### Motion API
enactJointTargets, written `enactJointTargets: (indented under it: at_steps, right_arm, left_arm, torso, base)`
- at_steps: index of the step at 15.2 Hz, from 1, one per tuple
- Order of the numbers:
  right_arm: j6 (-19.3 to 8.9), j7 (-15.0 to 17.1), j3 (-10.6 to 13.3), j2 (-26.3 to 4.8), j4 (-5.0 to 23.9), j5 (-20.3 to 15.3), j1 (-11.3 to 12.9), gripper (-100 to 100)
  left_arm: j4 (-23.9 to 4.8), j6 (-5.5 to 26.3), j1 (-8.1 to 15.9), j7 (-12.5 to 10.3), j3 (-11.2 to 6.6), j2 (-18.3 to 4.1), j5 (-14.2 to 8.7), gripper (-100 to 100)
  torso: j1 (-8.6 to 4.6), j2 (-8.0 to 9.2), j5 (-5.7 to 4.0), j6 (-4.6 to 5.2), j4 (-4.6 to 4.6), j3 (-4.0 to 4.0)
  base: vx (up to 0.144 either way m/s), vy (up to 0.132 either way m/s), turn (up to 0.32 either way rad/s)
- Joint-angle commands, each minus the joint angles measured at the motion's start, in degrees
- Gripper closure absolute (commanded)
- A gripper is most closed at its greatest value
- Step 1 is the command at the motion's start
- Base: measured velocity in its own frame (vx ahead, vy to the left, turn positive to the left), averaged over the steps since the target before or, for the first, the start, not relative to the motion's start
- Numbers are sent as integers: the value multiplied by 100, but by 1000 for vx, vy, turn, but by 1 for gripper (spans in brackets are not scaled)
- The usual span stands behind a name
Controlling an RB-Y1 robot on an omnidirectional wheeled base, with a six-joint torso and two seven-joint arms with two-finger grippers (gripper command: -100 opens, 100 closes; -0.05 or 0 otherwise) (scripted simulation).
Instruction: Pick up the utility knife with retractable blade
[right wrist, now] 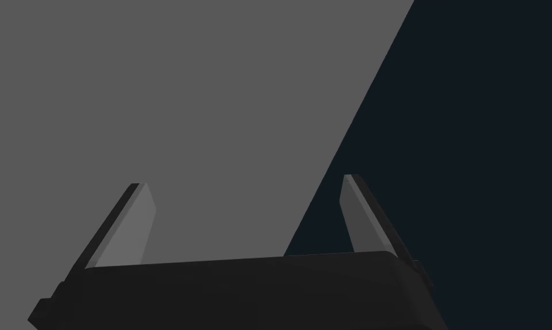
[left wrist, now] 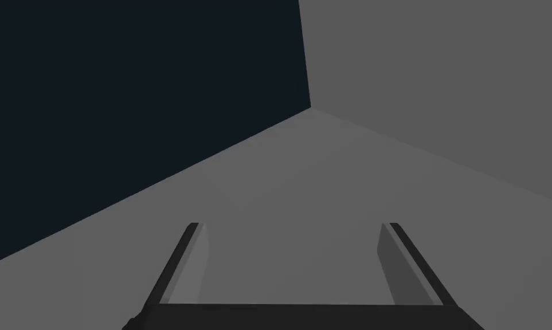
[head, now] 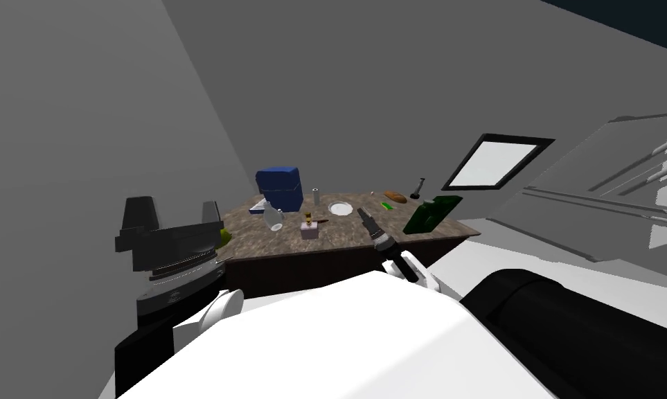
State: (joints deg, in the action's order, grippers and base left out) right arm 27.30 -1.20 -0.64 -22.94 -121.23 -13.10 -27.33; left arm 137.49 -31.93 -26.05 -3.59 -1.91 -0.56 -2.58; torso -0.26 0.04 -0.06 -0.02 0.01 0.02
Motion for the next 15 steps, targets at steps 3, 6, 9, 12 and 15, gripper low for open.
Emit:
enactJointTargets:
  at_steps: [3, 6, 9, 12, 15]
  right_arm:
    - [13, 127, -29, -554, 276, -322, 23, -100]
    - [26, 189, -42, -835, 445, -506, 28, -100]
    - [46, 303, -58, -1256, 799, -889, 27, -100]
    - [53, 354, -61, -1608, 983, -1086, 20, -100]
    - [56, 401, -60, -1930, 1172, -1285, 10, -100]
  left_arm:
    - [0, 0, 0, 0, 0, 0, 0, 0]
    - [0, 0, 0, 0, 0, 0, 0, 0]
    - [0, 0, 0, 0, 0, 0, 0, 0]
    - [0, 0, -1, 0, 0, 0, 0, 0]
    - [0, 0, -1, 0, 0, 0, 0, 0]
  torso:
    - [3, 0, 1, -2, 0, 0]
    - [8, -1, 2, 0, 0, -1]
    - [14, -1, 3, -1, 0, -1]
    - [14, -3, 3, 3, 0, -1]
    - [19, -6, 4, 1, -1, -3]
  base:
    - [-21, -38, 164]
    - [-16, -27, 131]
    - [-22, -17, 194]
    - [-15, -14, 124]
    - [-12, -5, 161]
